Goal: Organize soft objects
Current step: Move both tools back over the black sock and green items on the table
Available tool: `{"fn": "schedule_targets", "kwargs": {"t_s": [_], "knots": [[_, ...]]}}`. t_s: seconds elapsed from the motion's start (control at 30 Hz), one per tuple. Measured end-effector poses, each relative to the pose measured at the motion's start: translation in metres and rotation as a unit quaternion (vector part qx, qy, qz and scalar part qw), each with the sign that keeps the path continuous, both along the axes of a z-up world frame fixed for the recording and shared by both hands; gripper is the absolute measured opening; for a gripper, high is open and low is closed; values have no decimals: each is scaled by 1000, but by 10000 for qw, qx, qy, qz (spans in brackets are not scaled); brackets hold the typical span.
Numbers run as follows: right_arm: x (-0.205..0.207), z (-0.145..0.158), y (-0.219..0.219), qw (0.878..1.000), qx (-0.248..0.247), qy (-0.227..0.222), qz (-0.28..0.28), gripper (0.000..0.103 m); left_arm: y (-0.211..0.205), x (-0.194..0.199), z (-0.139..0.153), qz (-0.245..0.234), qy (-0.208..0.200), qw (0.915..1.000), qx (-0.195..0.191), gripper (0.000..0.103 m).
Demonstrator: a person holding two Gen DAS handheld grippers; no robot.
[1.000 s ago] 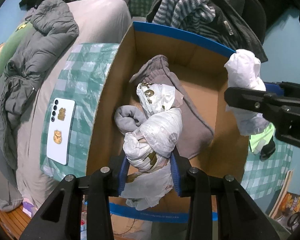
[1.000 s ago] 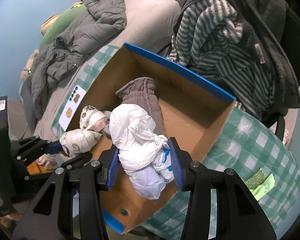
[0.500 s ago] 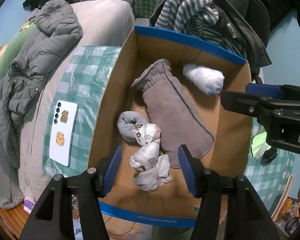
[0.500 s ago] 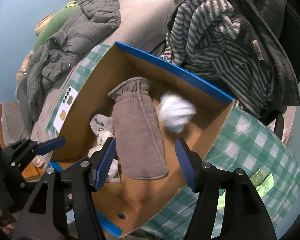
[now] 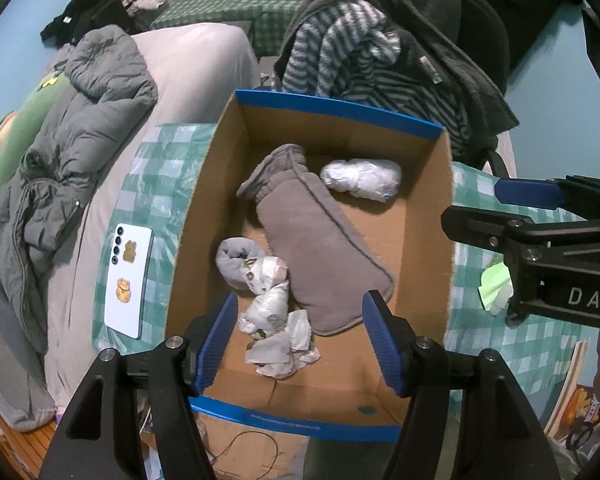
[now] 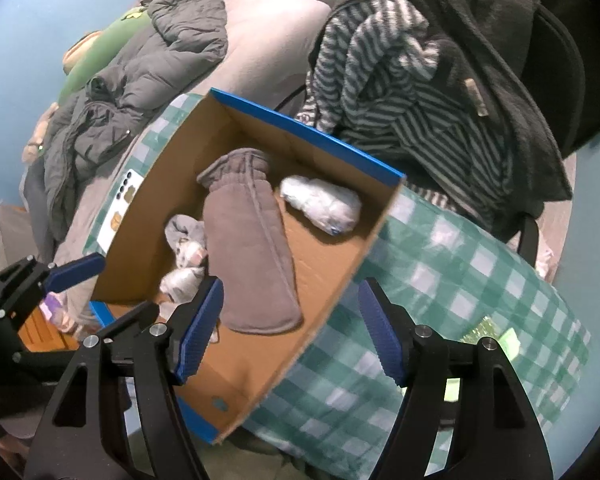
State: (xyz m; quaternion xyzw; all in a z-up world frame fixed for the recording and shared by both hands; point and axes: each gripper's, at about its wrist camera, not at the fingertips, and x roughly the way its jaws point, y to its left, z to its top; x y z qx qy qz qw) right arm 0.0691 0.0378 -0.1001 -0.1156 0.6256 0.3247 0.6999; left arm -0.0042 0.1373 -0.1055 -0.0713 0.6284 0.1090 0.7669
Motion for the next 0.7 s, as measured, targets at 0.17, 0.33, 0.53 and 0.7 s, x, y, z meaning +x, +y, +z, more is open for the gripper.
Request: {"fn": "schedule_targets", "kwargs": {"t_s": [0.17, 0.33, 0.53, 0.7], "knots": [[-1, 2, -24, 9998, -97, -11, -168, 71, -18, -1, 3, -195, -19, 9997, 113, 67], [-1, 4, -52, 9992, -126, -7, -390, 71, -40, 0, 2, -449, 48, 9989, 99, 67], [-1, 4, -92, 9967, -176, 0, -788, 71, -68, 2, 4, -839, 50, 9964, 57, 67], [-2, 0, -128, 9931, -260, 42, -1144, 71, -89, 8, 5, -1133, 43, 9935, 34, 67]]}}
